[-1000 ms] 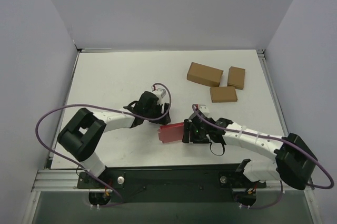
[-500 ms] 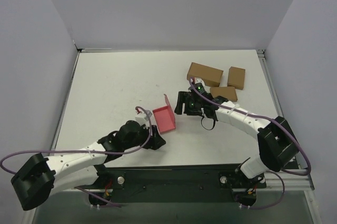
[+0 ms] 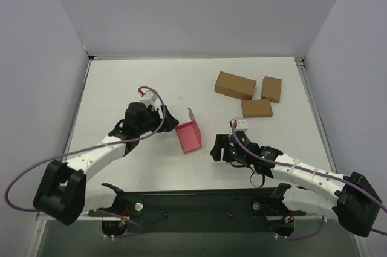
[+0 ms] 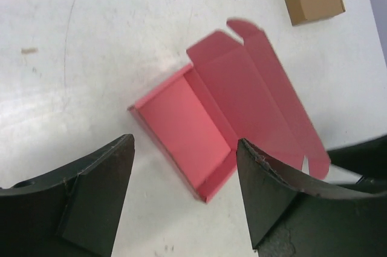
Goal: Fold the paper box
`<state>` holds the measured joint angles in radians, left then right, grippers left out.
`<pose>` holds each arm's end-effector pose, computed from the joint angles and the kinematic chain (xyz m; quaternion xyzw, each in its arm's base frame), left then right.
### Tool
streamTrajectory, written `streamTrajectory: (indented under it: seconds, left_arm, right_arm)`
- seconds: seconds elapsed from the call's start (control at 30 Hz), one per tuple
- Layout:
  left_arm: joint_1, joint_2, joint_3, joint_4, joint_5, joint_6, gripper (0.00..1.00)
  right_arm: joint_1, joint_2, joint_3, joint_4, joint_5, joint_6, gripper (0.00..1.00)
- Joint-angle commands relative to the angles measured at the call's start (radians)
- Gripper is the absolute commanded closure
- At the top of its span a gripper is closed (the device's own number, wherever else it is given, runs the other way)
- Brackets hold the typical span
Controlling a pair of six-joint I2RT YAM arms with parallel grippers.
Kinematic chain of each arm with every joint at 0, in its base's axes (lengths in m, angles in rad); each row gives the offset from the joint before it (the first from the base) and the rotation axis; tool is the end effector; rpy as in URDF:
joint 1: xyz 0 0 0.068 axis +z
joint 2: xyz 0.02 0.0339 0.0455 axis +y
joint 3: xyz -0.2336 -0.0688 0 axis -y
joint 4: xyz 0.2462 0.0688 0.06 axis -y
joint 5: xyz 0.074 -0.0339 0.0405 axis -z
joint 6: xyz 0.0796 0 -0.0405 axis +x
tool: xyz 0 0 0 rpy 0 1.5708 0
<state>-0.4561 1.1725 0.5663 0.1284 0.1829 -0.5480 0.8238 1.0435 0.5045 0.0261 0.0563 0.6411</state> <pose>0.2640 -0.1456 0.1678 0.0083 0.8521 -0.3174 0.4161 0.1924 0.2011 0.1652 -0.0646 0.8607 0.3192 0.3913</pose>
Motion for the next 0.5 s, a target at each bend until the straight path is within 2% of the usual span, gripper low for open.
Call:
streamTrajectory:
  seconds: [0.0, 0.23, 0.37, 0.47]
  left_arm:
    - [0.066, 0.195, 0.139, 0.207, 0.17, 0.086, 0.26]
    - [0.071, 0.47, 0.213, 0.37, 0.256, 0.089, 0.36]
    - [0.069, 0.558, 0.207, 0.462, 0.326, 0.073, 0.41]
    - [0.054, 0.555, 0.152, 0.514, 0.334, 0.037, 0.43]
  right_arm:
    - [0.084, -0.023, -0.099, 0.141, 0.096, 0.141, 0.4]
    - [0.141, 0.046, -0.069, 0.17, 0.1, 0.164, 0.46]
    - [0.147, 0.053, -0.057, 0.17, 0.103, 0.16, 0.47]
    - [0.149, 0.041, -0.061, 0.149, 0.125, 0.167, 0.47]
